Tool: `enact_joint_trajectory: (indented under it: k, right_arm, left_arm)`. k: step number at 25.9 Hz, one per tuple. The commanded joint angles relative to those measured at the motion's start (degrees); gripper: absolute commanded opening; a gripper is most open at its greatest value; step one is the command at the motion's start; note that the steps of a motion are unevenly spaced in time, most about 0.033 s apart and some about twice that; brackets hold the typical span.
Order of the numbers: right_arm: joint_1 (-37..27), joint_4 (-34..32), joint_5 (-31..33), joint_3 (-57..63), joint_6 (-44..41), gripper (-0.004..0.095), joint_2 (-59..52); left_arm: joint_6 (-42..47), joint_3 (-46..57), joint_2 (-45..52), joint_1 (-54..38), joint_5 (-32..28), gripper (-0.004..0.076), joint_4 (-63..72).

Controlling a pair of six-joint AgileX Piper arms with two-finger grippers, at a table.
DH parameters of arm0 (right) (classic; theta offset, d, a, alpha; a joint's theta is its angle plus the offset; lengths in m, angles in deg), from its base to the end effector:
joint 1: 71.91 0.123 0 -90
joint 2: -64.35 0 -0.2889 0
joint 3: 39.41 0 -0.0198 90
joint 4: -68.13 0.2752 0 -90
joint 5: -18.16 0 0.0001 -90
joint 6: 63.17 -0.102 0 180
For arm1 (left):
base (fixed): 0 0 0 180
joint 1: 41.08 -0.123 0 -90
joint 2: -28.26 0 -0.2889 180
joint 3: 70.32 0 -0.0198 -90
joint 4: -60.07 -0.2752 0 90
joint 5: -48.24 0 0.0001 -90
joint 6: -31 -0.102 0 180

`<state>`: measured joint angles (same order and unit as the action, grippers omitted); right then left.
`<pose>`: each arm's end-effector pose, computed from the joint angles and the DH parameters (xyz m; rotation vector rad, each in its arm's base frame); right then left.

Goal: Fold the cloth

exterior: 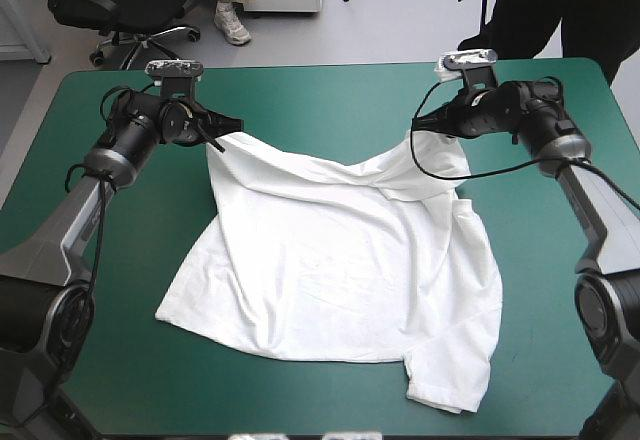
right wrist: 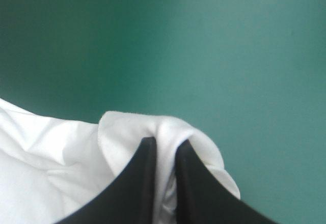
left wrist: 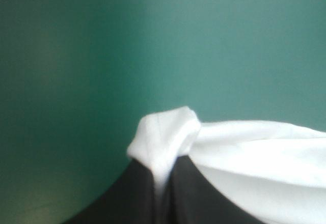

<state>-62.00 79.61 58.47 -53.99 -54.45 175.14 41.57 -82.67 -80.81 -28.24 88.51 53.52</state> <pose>0.4396 0.0901 0.3102 -0.2654 2.3621 0.2367 0.4303 -0.0903 0.3093 0.1166 2.3829 -0.0641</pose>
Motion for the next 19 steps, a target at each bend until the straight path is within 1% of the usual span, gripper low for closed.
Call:
enact_joint_trajectory:
  k: [1,5,7,8,10,13,14,15,16,17,18,19]
  right_arm:
    - [0.0,0.6,-4.1,-1.4,-1.2,-0.0016,1.2]
    - [0.0,0.5,-4.3,-1.4,-1.3,-0.0004,4.0]
    - [0.0,0.5,-4.4,-1.5,-0.7,0.0056,4.7]
    - [0.0,0.5,-4.6,-1.5,-0.4,0.0114,4.9]
    - [0.0,0.5,-5.6,-1.5,-0.2,0.0279,4.9]
    - [0.0,1.7,-5.9,-2.5,-0.2,0.0521,4.9]
    - [0.0,2.3,-4.3,-4.2,-0.2,0.0597,4.9]
    - [0.0,2.2,-2.4,-5.7,-0.2,0.0600,4.9]
    - [-0.3,1.3,1.9,-9.3,0.0,0.0581,4.8]
    - [-0.6,1.2,4.3,-11.0,0.0,0.0574,4.6]
    - [-1.4,1.1,8.2,-13.6,0.0,0.0573,3.7]
    - [-1.9,1.1,9.3,-14.6,0.0,0.0573,3.0]
  left_arm:
    - [0.0,-2.2,0.4,-1.2,-5.4,-0.0017,0.0]
    - [0.0,-2.2,-1.5,-1.4,-8.2,-0.0017,-1.1]
    - [0.0,-2.2,-2.2,-1.4,-8.8,-0.0008,-1.4]
    - [0.0,-2.2,-2.7,-1.4,-9.0,0.0017,-1.4]
    - [-0.3,-2.2,-3.3,-1.4,-9.2,0.0120,-1.1]
    - [-3.3,-2.3,-3.5,-1.4,-8.9,0.0376,1.7]
    - [-4.3,-3.5,-3.0,-1.4,-7.9,0.0540,1.7]
    - [-4.3,-4.4,-2.7,-1.4,-7.2,0.0588,1.7]
    - [-4.9,-7.1,-1.6,-1.4,-5.4,0.0612,0.9]
    - [-4.9,-8.5,-1.0,-1.4,-4.7,0.0609,0.1]
    - [-5.1,-10.4,1.0,-1.4,-3.8,0.0603,-0.4]
    - [-5.6,-10.9,2.3,-1.4,-3.3,0.0599,-0.4]
